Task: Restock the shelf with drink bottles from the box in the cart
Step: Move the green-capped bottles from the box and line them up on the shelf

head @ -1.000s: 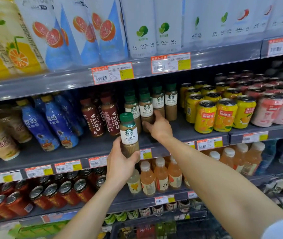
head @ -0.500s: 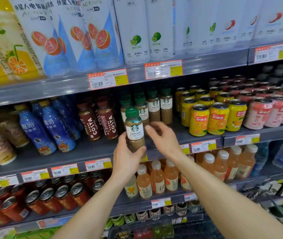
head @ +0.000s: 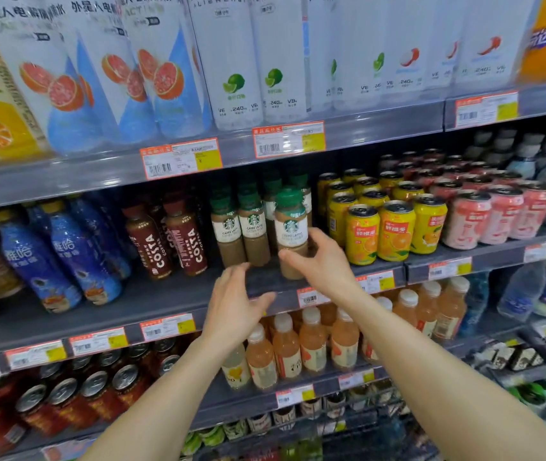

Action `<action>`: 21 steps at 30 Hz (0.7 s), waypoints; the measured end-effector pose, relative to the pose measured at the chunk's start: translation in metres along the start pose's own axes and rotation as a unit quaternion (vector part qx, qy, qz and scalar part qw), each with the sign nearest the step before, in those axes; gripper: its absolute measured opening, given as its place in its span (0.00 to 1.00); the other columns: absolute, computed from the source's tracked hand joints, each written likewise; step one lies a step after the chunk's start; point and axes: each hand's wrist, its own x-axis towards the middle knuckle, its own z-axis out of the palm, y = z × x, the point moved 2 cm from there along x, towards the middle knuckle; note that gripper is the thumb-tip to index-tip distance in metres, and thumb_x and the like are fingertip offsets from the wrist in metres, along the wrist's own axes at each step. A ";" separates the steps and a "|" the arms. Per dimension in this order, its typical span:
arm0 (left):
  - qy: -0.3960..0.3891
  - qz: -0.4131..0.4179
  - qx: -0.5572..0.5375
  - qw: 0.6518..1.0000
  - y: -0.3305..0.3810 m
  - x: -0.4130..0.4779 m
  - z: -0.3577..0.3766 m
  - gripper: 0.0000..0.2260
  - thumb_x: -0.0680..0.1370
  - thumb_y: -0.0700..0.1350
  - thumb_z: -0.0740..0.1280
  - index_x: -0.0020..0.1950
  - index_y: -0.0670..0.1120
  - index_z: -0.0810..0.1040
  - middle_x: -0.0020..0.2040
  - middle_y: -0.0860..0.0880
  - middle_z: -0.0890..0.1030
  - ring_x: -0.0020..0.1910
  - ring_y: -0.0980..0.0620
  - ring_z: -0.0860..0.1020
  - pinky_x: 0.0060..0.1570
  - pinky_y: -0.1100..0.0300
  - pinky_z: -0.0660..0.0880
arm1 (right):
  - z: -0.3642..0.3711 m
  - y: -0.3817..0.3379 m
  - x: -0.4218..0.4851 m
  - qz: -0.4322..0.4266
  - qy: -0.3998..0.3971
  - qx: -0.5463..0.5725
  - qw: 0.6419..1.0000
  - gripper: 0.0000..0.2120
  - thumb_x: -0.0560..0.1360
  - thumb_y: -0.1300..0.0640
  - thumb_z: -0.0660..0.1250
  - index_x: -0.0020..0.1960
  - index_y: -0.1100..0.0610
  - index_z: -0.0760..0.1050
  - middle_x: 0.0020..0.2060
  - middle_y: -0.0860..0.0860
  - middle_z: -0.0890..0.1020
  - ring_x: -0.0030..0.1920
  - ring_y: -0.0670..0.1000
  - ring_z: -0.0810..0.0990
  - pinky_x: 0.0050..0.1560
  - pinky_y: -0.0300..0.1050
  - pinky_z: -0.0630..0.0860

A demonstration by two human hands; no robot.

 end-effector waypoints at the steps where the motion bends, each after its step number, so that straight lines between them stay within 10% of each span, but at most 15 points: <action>1: 0.000 -0.005 0.029 1.000 -0.008 -0.001 -0.001 0.33 0.75 0.57 0.72 0.75 0.48 0.66 0.70 0.49 0.71 0.70 0.50 0.68 0.68 0.54 0.67 | -0.004 0.003 0.008 0.007 0.010 -0.005 1.000 0.24 0.68 0.41 0.74 0.61 0.45 0.76 0.52 0.40 0.82 0.53 0.38 0.80 0.50 0.37 0.77; 6: 0.005 0.006 0.114 0.993 -0.028 -0.010 0.004 0.25 0.78 0.55 0.69 0.72 0.46 0.71 0.66 0.48 0.75 0.64 0.47 0.71 0.65 0.53 0.69 | -0.001 0.020 0.038 0.043 0.025 -0.042 0.998 0.24 0.70 0.47 0.75 0.63 0.54 0.76 0.56 0.52 0.82 0.56 0.52 0.80 0.56 0.51 0.78; 21: 0.032 0.031 0.206 0.978 -0.030 -0.010 0.008 0.16 0.78 0.52 0.68 0.64 0.48 0.77 0.58 0.51 0.77 0.57 0.48 0.73 0.59 0.53 0.70 | 0.040 0.034 0.058 0.093 -0.002 -0.093 0.991 0.29 0.68 0.50 0.76 0.65 0.55 0.72 0.58 0.55 0.81 0.60 0.59 0.78 0.56 0.49 0.76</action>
